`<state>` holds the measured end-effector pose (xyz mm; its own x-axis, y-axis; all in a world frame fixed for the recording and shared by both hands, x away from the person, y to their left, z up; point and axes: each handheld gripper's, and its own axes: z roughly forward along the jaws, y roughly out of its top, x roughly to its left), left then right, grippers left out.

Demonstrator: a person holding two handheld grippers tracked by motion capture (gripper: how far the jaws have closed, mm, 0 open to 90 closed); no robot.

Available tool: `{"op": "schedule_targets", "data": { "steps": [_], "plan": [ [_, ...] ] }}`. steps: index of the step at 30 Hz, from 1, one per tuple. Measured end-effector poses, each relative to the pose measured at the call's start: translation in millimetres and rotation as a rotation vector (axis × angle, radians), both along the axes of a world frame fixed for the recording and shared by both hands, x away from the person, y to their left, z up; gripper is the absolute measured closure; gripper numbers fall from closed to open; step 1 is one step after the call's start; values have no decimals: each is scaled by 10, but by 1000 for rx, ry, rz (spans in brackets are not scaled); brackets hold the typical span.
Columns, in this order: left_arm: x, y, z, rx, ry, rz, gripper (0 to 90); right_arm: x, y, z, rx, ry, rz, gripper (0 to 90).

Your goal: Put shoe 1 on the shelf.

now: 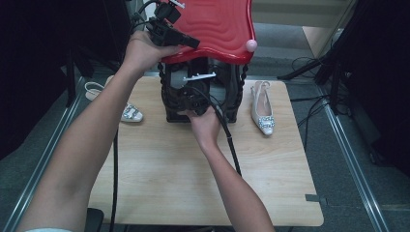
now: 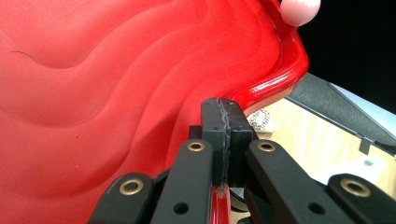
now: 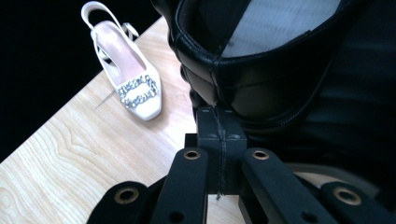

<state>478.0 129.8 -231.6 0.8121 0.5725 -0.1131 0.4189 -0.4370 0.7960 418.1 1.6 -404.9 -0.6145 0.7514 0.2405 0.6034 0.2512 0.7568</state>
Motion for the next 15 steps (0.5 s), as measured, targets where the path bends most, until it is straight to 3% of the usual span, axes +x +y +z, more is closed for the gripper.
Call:
{"op": "schedule_targets", "data": {
  "steps": [4,15],
  "plan": [
    [2,1,-1,3,-6,-2,900,-66,-59,-9,24,-28,17,900],
    [3,-5,-2,1,-4,2,896,-315,-276,-27,50,-52,84,900]
  ]
}}
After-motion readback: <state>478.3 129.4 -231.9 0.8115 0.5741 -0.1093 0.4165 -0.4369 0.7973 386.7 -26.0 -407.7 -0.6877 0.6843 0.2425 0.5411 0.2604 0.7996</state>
